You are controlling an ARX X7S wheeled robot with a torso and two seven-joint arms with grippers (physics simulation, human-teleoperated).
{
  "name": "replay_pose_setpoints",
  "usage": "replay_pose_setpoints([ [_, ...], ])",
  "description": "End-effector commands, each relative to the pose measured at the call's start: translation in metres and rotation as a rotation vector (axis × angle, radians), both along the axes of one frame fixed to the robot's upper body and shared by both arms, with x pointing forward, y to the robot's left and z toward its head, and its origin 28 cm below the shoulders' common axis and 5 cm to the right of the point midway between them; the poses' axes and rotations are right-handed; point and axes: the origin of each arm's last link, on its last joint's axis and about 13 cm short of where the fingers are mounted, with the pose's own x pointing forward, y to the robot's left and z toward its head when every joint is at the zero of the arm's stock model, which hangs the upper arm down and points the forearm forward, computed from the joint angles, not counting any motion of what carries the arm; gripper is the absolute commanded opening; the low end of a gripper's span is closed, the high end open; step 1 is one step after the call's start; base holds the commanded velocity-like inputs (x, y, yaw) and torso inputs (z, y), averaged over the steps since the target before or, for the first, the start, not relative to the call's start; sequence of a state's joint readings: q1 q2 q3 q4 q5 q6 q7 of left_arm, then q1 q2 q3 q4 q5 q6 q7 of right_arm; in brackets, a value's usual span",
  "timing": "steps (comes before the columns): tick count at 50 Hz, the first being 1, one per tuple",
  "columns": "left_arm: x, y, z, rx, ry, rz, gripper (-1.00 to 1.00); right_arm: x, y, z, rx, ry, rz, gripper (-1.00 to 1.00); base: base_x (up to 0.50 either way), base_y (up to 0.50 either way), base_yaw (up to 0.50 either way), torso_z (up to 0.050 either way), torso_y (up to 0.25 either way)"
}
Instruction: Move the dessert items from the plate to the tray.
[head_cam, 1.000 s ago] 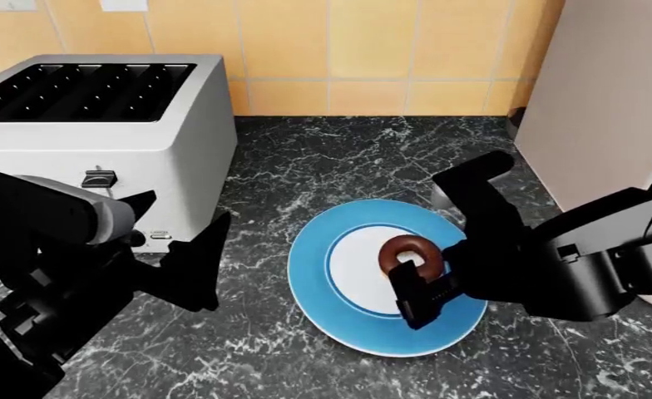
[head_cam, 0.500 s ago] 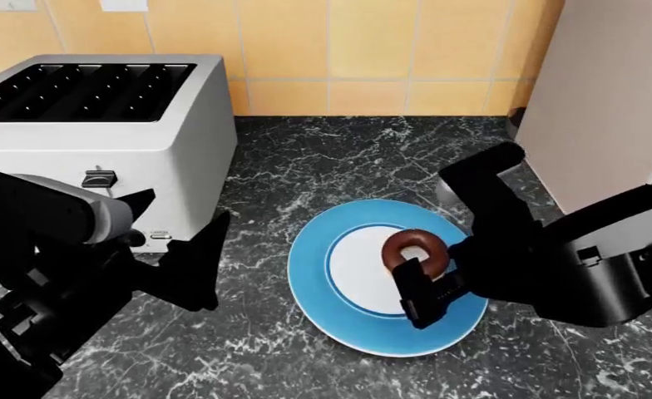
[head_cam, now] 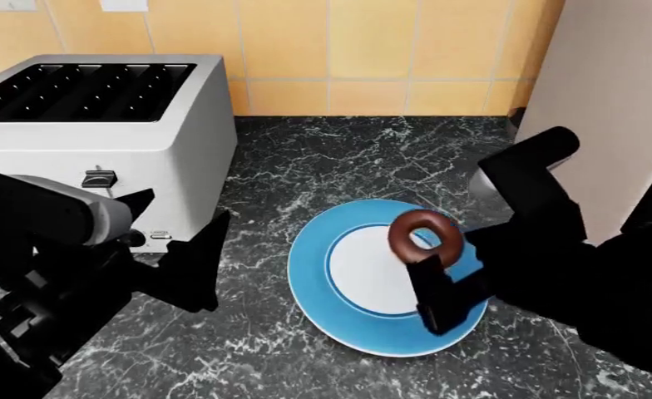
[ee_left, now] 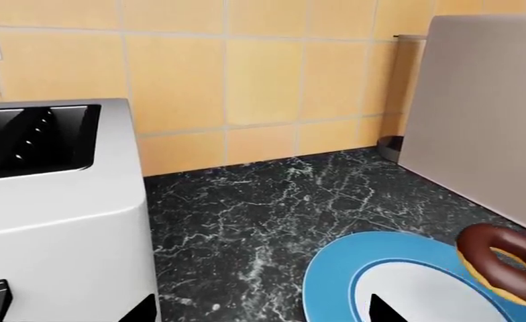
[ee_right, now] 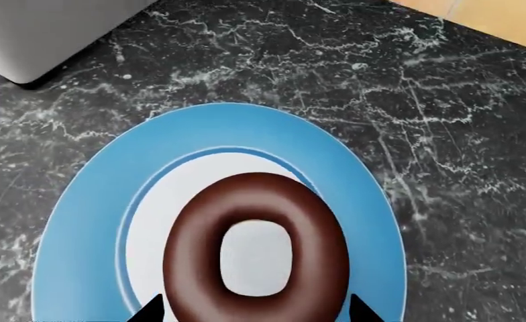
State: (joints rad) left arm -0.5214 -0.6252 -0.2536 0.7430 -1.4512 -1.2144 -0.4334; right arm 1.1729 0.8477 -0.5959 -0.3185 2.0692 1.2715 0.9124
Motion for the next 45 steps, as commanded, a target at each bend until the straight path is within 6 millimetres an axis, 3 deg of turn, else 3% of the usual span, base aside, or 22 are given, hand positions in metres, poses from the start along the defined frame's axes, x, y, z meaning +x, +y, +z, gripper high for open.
replay_pose_setpoints([
  [1, -0.002, -0.001, 0.001, 0.002, -0.005, 0.003, 1.00, -0.025, -0.005, 0.002, 0.042, -0.120, 0.008, -1.00, 0.00, 0.00, 0.00, 0.000, 0.000],
  [15, -0.006, -0.003, 0.002, 0.006, -0.011, -0.011, 1.00, -0.048, -0.008, -0.001, 0.080, -0.214, 0.006, -1.00, 0.00, 0.00, 0.00, 0.000, 0.000],
  [24, -0.008, -0.004, 0.003, 0.009, -0.017, -0.013, 1.00, -0.051, -0.009, -0.004, 0.089, -0.218, 0.011, -1.00, -0.02, 0.02, 0.00, 0.000, 0.000],
  [45, -0.010, -0.004, 0.003, 0.012, -0.021, -0.011, 1.00, -0.051, -0.009, -0.007, 0.063, -0.229, -0.011, -1.00, -0.18, 0.48, 0.00, 0.000, 0.000],
])
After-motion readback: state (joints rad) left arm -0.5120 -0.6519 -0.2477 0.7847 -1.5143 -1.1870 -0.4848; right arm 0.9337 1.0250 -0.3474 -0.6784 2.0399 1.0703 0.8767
